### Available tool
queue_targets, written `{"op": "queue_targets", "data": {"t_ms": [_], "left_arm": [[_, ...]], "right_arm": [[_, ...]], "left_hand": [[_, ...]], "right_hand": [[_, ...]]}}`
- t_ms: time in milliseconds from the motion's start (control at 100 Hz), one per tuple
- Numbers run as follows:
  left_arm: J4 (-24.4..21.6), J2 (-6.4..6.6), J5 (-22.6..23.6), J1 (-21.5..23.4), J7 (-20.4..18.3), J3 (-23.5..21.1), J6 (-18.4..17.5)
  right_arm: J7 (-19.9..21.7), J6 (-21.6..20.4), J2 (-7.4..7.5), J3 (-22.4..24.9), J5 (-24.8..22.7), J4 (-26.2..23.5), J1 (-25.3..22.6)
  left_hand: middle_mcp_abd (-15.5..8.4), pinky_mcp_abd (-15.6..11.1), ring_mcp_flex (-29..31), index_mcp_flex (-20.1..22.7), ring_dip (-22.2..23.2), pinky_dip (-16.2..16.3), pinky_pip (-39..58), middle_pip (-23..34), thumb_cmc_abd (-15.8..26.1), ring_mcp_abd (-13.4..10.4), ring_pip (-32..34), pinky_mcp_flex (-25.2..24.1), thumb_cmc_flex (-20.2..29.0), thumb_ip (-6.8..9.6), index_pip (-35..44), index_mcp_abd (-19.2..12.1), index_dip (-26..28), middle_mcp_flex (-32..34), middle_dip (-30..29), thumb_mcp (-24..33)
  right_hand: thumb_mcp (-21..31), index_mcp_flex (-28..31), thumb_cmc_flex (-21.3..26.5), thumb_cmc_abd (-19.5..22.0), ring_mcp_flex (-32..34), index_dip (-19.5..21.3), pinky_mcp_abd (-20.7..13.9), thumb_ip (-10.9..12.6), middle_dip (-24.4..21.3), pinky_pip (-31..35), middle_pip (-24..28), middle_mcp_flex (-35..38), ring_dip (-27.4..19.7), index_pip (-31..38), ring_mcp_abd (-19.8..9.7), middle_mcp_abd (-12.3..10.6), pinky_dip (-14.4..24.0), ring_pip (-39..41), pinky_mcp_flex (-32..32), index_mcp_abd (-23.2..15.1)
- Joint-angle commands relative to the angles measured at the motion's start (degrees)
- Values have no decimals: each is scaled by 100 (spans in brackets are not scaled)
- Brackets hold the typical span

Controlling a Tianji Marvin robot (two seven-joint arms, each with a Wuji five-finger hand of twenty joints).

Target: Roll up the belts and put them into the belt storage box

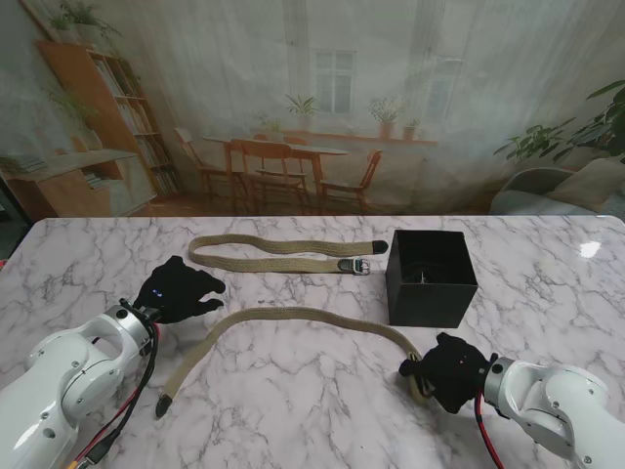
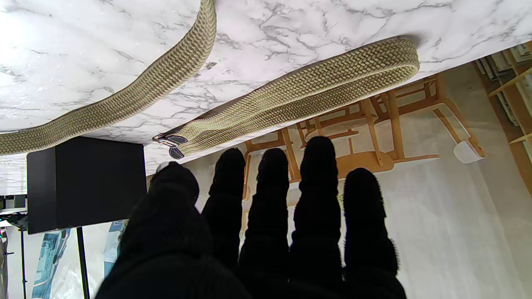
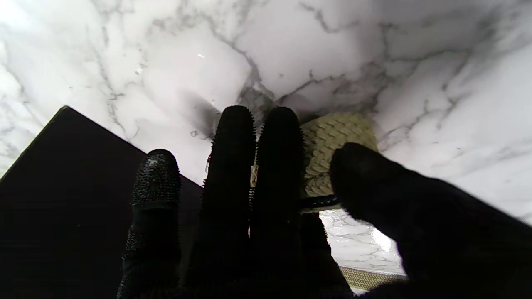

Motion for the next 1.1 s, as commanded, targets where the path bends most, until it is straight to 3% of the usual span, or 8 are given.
{"op": "queue_targets", "data": {"t_ms": [0,90,160,270,420,560,930,1090], "left_arm": [[11,-12,-8,4,-69,7,1],[13,-11,-7,1,-71,9,-1],[15,-11,-6,-1,-72,10,-5],[20,-10,-8,-4,-71,11,-10],[20,-10,-10,-1,-76,10,-9],[21,-10,-16,-8,-88,19,-10],[25,-9,-22,-15,-106,28,-7],[24,-9,-26,-15,-116,32,-4]], "right_arm": [[-6,63,31,-13,0,4,-23],[-125,91,40,-37,-100,37,-13],[-416,108,57,-73,-265,109,11],[-898,225,85,-168,-481,255,51],[-1445,376,114,-321,-596,502,126],[-1488,443,105,-358,-543,553,115],[-1240,574,65,-433,-340,542,82],[-1012,711,17,-475,-67,541,78]], "left_hand": [[110,187,-13,-173,-39,-62,-148,68,226,111,-59,-53,172,-32,-75,134,-37,96,52,-68],[109,183,-18,-176,-41,-61,-147,65,233,106,-63,-50,172,-34,-76,126,-36,90,52,-69],[106,182,-15,-171,-41,-61,-148,66,229,110,-62,-49,162,-36,-74,131,-34,89,52,-77],[111,181,-7,-171,-41,-61,-149,70,230,106,-60,-49,164,-35,-75,132,-35,99,54,-74],[114,188,-13,-172,-42,-61,-153,66,244,106,-63,-56,176,-32,-75,125,-34,91,53,-64],[113,179,-14,-175,-41,-60,-152,67,267,109,-64,-51,213,-41,-72,123,-32,95,53,-64],[122,181,-12,-173,-40,-57,-151,66,285,112,-61,-52,239,-46,-67,119,-31,96,53,-71],[120,184,-16,-176,-40,-57,-155,63,291,112,-63,-57,243,-48,-67,121,-32,95,52,-75]], "right_hand": [[788,59,324,-397,125,310,-53,-191,64,-44,-294,-164,-45,430,-205,-381,43,-118,35,212],[678,226,1000,-680,234,314,-98,-751,80,-39,-323,65,27,635,-281,-603,19,-38,55,70],[-397,567,987,-202,406,340,-169,-1269,128,-19,-442,483,60,898,-414,-796,-8,14,116,-161],[-1231,1062,839,372,573,39,-160,-1340,171,36,-296,800,28,1586,-388,-813,-28,206,138,-819],[-1789,1620,961,677,611,-240,23,-1520,359,56,-23,667,135,2823,-159,-337,11,324,86,-2665],[-2074,2002,748,763,225,-22,304,-1476,306,1,-355,-113,161,2763,101,-26,68,162,-48,-3230],[-1700,2778,670,272,-1541,-931,928,-1389,-958,-502,-1225,-3796,-571,2998,684,1496,59,-934,-221,-2312],[-1568,2922,663,268,-1734,-1035,1045,-1386,-986,-616,-1234,-4044,-742,3109,874,1824,-38,-994,-273,-1707]]}}
